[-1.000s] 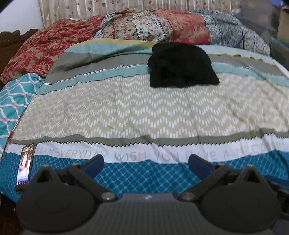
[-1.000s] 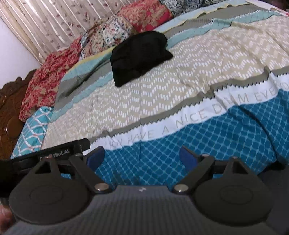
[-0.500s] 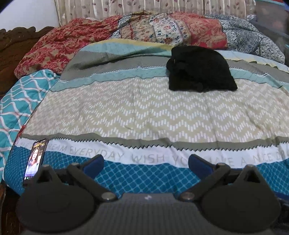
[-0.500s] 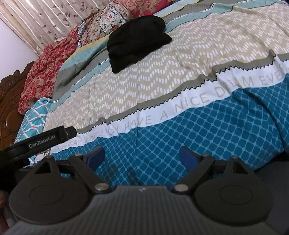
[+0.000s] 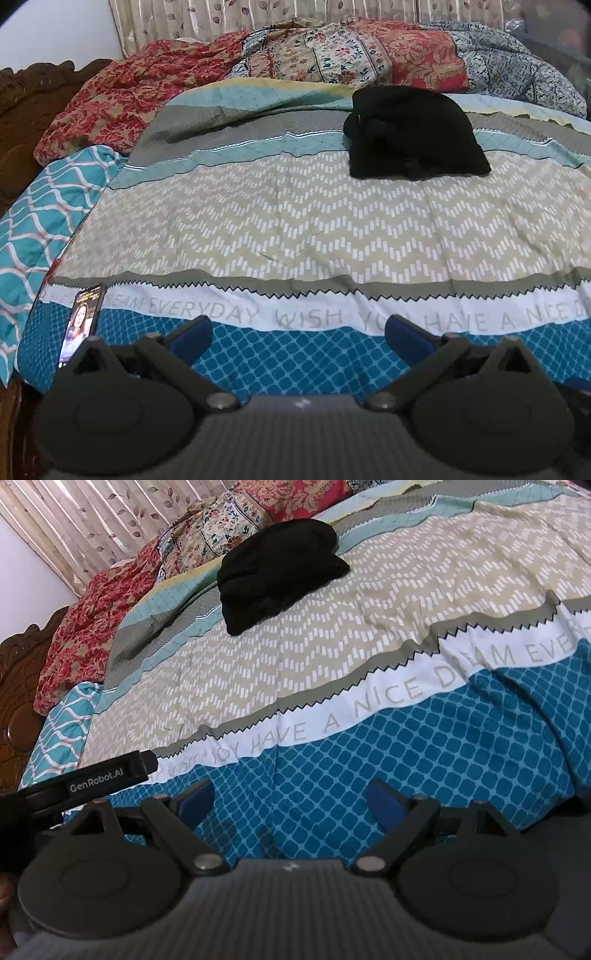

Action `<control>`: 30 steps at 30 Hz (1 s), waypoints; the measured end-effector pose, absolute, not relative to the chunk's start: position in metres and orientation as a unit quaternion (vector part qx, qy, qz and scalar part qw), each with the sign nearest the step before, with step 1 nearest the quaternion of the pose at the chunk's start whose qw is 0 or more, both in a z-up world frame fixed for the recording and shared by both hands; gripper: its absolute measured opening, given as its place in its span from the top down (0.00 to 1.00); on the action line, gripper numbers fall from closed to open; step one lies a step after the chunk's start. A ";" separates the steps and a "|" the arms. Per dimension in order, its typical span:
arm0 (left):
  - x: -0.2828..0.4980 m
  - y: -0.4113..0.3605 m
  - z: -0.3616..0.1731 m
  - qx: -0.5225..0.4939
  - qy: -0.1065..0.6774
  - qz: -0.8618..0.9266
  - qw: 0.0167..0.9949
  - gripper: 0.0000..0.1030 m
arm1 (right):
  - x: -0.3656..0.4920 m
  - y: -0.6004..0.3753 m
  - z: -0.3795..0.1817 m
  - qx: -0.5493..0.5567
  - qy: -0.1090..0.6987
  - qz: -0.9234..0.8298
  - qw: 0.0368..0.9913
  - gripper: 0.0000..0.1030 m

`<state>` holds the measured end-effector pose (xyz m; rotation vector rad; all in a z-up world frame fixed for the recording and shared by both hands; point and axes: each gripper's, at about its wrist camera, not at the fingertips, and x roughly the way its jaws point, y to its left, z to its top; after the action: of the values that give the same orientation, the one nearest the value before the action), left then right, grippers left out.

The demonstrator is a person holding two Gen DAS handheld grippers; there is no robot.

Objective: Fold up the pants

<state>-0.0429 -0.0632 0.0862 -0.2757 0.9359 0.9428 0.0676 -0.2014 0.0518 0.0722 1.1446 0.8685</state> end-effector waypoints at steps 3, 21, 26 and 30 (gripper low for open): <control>-0.043 -0.065 0.089 -0.129 0.427 0.434 0.783 0.00 | 0.068 -0.201 0.053 0.032 0.519 0.398 0.756 0.11; -0.039 -0.068 0.083 -0.102 0.444 0.435 0.776 0.00 | 0.069 -0.200 0.051 0.032 0.524 0.398 0.753 0.11; -0.038 -0.068 0.081 -0.088 0.449 0.446 0.769 0.00 | 0.068 -0.199 0.050 0.029 0.524 0.401 0.751 0.11; -0.040 -0.065 0.079 -0.082 0.451 0.454 0.764 0.00 | 0.068 -0.200 0.050 0.028 0.523 0.401 0.752 0.11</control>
<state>-0.0403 -0.0654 0.0795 -0.1774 0.9802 0.9876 0.0680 -0.1998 0.0502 0.0604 1.1413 0.8765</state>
